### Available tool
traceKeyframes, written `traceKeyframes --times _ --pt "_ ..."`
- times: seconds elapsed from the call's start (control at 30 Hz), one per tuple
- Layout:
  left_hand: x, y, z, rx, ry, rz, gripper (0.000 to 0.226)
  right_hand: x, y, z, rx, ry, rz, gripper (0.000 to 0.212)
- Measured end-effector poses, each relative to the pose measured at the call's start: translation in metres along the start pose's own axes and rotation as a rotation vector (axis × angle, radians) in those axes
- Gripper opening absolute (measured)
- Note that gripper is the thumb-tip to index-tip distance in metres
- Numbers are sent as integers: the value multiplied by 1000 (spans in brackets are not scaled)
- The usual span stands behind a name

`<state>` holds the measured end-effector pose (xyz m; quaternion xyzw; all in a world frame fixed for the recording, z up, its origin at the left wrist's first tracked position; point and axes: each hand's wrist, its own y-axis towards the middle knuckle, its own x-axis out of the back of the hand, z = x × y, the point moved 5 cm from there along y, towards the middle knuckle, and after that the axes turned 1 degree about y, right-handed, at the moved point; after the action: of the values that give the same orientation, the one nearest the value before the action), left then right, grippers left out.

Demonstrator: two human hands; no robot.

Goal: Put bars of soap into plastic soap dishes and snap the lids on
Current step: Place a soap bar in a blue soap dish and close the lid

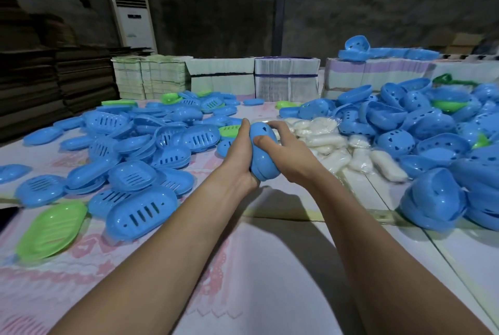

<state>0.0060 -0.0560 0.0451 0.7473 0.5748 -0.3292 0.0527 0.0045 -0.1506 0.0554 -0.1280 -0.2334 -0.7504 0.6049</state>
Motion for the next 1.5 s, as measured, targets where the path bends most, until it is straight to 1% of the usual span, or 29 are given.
traceKeyframes --times 0.03,0.13,0.2,0.23,0.3,0.4,0.47,0.5,0.53,0.63,0.83,0.93,1.0,1.1,1.2,1.23,1.3,1.37,1.43,1.5 --pt "1 -1 4 18 -28 -2 63 0 1 -2 -9 -34 20 63" --pt "12 -1 19 118 -172 -9 48 -15 1 -11 -56 -149 104 59" --pt "19 0 22 147 -251 -40 41 -25 3 -12 -76 -223 146 65" --pt "22 2 21 145 -264 -48 40 -26 2 -11 -83 -223 151 70" --pt "22 6 20 132 -221 -52 42 -23 -2 -8 -75 -162 147 76" --pt "17 4 29 120 -144 -42 50 -16 -15 -20 -69 -97 126 77" --pt "13 2 34 97 -99 -29 60 -13 -23 -29 -67 -42 125 78" --pt "11 1 35 80 -84 -23 63 -10 -23 -32 -55 -25 122 75" --pt "10 1 35 52 -73 -22 63 -8 -21 -32 -35 -14 118 70" --pt "10 0 30 -18 -36 -2 50 -2 -21 -29 30 36 115 58" --pt "8 -3 35 -11 59 129 49 4 -29 -29 45 57 148 62" --pt "5 0 37 -25 83 198 55 7 -37 -25 49 65 162 64" --pt "2 0 39 -26 118 237 60 11 -44 -23 56 43 125 70" --pt "-5 -5 41 -19 173 262 62 28 -59 -19 77 -151 23 76" --pt "-4 -5 38 -89 240 240 56 56 -77 -17 80 -302 -31 81" --pt "-3 -4 37 -102 250 239 54 70 -84 -18 63 -336 -73 83" --pt "-1 -3 36 -104 265 244 53 103 -100 -22 -1 -404 -199 85" --pt "1 1 39 -96 280 250 53 137 -123 -29 -54 -501 -307 80" --pt "1 4 41 -102 293 260 50 170 -146 -41 -138 -602 -369 75" --pt "-1 8 45 -101 293 280 48 205 -169 -61 -272 -734 -400 76"
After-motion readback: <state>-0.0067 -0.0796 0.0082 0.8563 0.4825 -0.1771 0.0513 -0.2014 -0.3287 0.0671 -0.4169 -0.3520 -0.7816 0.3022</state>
